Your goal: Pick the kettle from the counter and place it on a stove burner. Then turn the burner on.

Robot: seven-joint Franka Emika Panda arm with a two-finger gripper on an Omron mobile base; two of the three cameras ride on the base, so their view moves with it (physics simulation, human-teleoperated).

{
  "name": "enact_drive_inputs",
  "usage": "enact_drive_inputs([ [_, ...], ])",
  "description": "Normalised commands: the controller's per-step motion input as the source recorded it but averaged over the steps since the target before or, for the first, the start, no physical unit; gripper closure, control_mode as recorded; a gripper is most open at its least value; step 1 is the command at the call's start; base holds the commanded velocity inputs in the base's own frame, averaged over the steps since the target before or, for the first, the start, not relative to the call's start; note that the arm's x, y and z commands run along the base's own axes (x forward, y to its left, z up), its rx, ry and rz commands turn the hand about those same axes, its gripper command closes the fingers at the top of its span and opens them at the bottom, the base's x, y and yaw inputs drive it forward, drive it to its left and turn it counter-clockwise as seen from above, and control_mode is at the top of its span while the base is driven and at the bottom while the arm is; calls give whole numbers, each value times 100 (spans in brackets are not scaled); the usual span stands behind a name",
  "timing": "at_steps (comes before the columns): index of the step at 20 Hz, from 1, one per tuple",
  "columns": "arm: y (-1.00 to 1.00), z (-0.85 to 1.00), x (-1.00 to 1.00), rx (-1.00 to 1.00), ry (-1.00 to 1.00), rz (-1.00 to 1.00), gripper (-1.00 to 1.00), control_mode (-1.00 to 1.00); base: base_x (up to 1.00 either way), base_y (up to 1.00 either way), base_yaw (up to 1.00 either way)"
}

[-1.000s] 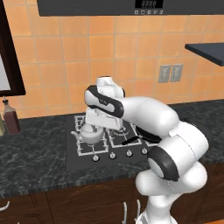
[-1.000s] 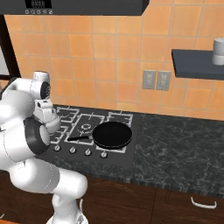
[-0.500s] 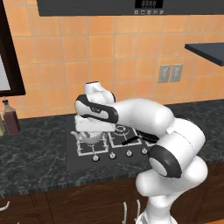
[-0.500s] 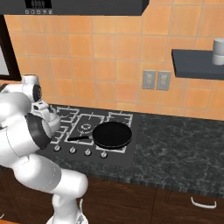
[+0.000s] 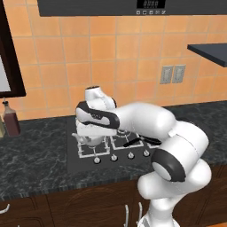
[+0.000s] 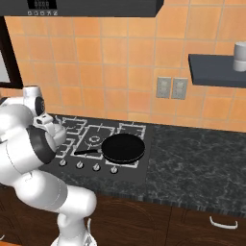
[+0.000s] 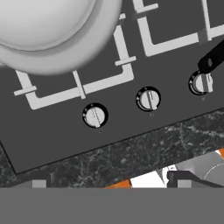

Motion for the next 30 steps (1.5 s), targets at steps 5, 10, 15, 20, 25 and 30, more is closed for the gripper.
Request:
enact_drive_inputs([
  [5, 0, -3, 0, 0, -4, 3, -100, -100, 0, 0, 0],
  [10, 0, -4, 1, 0, -2, 4, -100, -100, 0, 0, 0],
  [15, 1, -21, 1, -2, -3, 2, -100, -100, 0, 0, 0],
  [20, 1, -39, 15, 0, 0, 3, -100, -100, 0, 0, 0],
  [25, 2, -56, 0, 0, 0, 9, -100, -100, 0, 0, 0],
  [30, 0, -46, 0, 0, 0, 10, -100, -100, 0, 0, 0],
])
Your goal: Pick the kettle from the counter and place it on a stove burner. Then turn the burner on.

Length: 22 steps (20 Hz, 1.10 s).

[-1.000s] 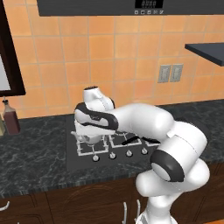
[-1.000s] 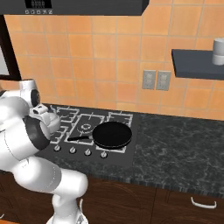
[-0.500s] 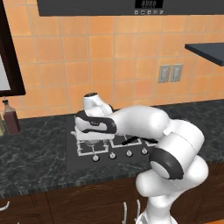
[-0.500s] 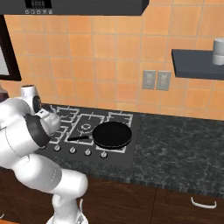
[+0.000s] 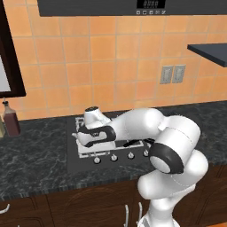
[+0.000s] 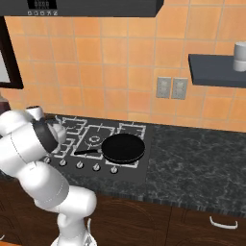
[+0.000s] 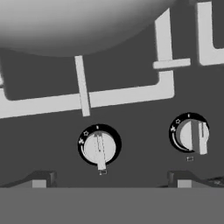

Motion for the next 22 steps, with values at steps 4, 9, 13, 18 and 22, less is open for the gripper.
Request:
enact_drive_inputs([
  [4, 3, -21, 0, 0, 0, 8, -100, -100, 0, 0, 0],
  [9, 0, -10, 0, 1, 0, 6, -100, -100, 0, 0, 0],
  [13, 3, -14, 1, 2, 0, 2, -100, -100, 0, 0, 0],
  [18, 10, -20, 7, 2, 0, 1, -100, -100, 0, 0, 0],
  [22, 2, -18, 3, 0, 0, 0, -100, -100, 0, 0, 0],
])
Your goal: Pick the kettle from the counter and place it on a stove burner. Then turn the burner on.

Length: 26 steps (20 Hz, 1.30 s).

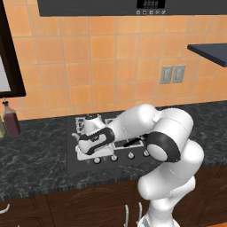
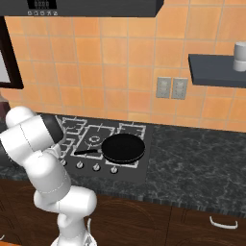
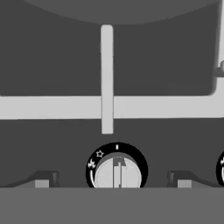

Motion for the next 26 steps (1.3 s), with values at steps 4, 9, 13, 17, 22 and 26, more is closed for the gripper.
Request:
enact_drive_inputs([
  [4, 0, -12, 0, 0, 0, 0, -100, -100, 0, 0, 0],
  [9, 0, -2, -2, 0, 0, 0, -100, -100, 0, 0, 0],
  [13, 0, 0, -4, 0, 0, 0, -100, -100, 0, 0, 0],
  [17, 0, 0, 0, 0, 0, 0, 100, -100, 0, 0, 0],
  [22, 0, 0, 0, 0, 0, 0, 100, -100, 0, 0, 0],
  [26, 0, 0, 0, 0, 0, 0, 100, -100, 0, 0, 0],
])
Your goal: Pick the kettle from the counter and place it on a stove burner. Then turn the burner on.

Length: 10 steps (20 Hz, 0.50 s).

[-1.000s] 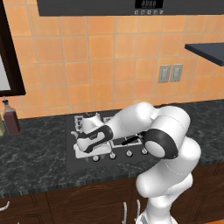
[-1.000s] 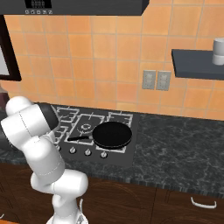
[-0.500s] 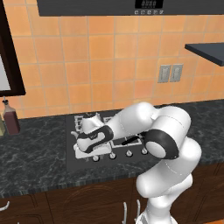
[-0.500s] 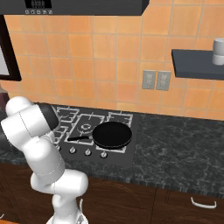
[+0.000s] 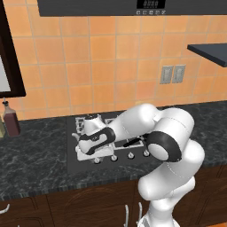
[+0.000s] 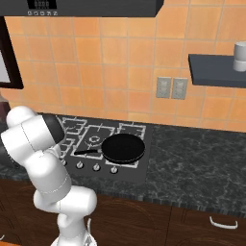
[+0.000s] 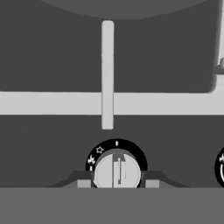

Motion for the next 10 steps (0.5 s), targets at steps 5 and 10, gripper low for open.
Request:
enact_drive_inputs([
  [5, 0, 0, 0, 0, 0, 0, 100, -100, 0, 0, 0],
  [10, 0, -5, -2, 0, 1, 11, 100, -100, 0, 0, 0],
])
